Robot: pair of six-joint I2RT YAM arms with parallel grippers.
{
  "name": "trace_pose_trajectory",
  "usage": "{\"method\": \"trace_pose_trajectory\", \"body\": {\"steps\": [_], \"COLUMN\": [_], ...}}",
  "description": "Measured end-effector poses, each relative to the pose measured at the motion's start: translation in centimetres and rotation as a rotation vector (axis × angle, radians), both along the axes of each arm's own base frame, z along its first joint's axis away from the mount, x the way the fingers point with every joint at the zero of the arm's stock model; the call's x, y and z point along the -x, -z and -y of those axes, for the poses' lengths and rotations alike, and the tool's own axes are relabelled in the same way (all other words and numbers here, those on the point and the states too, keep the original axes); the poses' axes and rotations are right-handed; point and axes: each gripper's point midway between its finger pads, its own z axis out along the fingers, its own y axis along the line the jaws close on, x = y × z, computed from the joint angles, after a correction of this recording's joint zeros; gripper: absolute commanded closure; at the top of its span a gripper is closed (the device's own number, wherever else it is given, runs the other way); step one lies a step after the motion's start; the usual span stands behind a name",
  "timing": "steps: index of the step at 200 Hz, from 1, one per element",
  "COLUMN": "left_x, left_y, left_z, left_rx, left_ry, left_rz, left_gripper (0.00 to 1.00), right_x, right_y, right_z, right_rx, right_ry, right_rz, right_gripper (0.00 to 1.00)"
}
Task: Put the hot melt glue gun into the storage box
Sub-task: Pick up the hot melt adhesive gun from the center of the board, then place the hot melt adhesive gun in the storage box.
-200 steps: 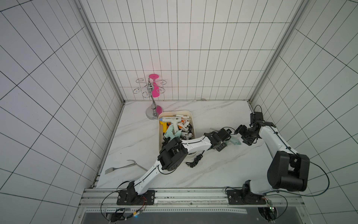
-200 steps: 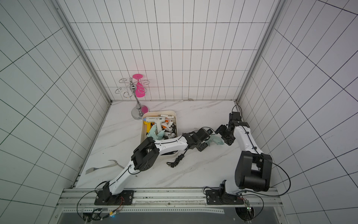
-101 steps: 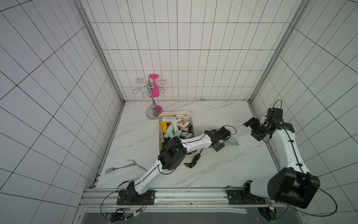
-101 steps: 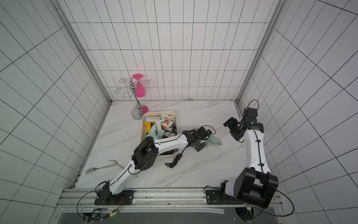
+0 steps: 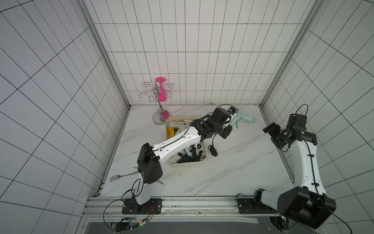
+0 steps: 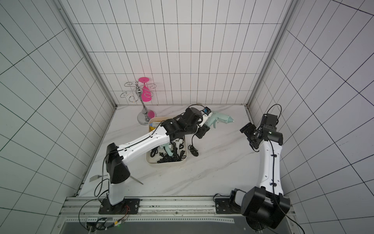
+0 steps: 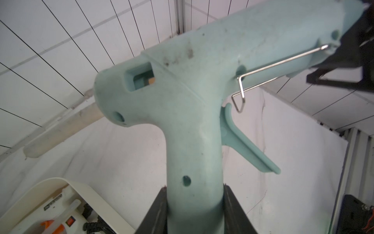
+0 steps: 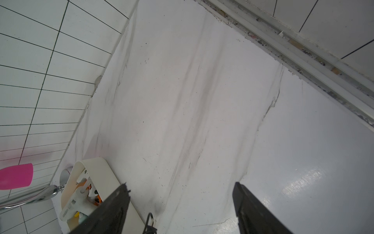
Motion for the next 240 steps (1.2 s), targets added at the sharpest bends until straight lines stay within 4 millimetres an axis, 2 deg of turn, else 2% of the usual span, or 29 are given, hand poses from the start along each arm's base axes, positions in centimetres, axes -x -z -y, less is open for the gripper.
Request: {"method": "trace_pose_trajectory", "body": {"steps": [17, 33, 51, 65, 82, 93, 112, 141, 161, 176, 214, 226, 240], "left_x": [-0.9, -2.1, -3.9, -5.3, -6.5, -6.8, -6.4, -5.1, -3.7, -2.6, -1.3, -1.2, -0.8], "left_y": [-4.7, -7.5, -8.8, -8.6, -6.9, -4.8, 0.1, 8.5, 12.3, 13.1, 11.6, 12.1, 13.7], "left_z": [-2.1, -4.7, -8.2, -10.8, -13.6, -15.2, -17.2, -18.9, -20.1, -20.9, -22.1, -22.4, -23.0], "left_rx": [0.106, 0.171, 0.200, 0.209, 0.210, 0.204, 0.177, 0.121, 0.094, 0.102, 0.207, 0.218, 0.201], "left_ry": [-0.044, -0.104, -0.202, -0.284, -0.374, -0.425, -0.483, -0.538, -0.577, -0.602, -0.657, -0.678, -0.714], "left_rz": [0.047, 0.078, 0.102, 0.103, 0.085, 0.066, 0.023, -0.100, -0.181, -0.217, -0.241, -0.257, -0.281], "left_gripper": [1.00, 1.00, 1.00, 1.00, 1.00, 1.00, 1.00, 1.00, 1.00, 1.00, 1.00, 1.00, 1.00], "right_x": [-0.1, 0.0, 0.1, 0.1, -0.1, -0.3, -0.7, -1.2, -1.3, -1.4, -1.9, -2.0, -2.1], "right_y": [0.6, 1.6, 2.5, 2.9, 3.2, 3.3, 3.8, 4.8, 5.4, 5.9, 7.5, 8.1, 9.1], "right_z": [-0.4, -0.8, -1.2, -1.7, -2.2, -2.7, -3.9, -5.6, -6.5, -7.3, -9.3, -9.9, -10.8], "right_rx": [-0.020, -0.044, -0.065, -0.072, -0.074, -0.075, -0.076, -0.082, -0.083, -0.083, -0.079, -0.079, -0.077], "right_ry": [-0.014, -0.027, -0.039, -0.053, -0.070, -0.087, -0.123, -0.175, -0.205, -0.228, -0.291, -0.312, -0.344], "right_rz": [0.002, -0.012, -0.028, -0.034, -0.033, -0.032, -0.039, -0.067, -0.086, -0.103, -0.140, -0.159, -0.184], "right_gripper": [0.19, 0.20, 0.20, 0.20, 0.20, 0.21, 0.21, 0.21, 0.21, 0.21, 0.21, 0.21, 0.22]}}
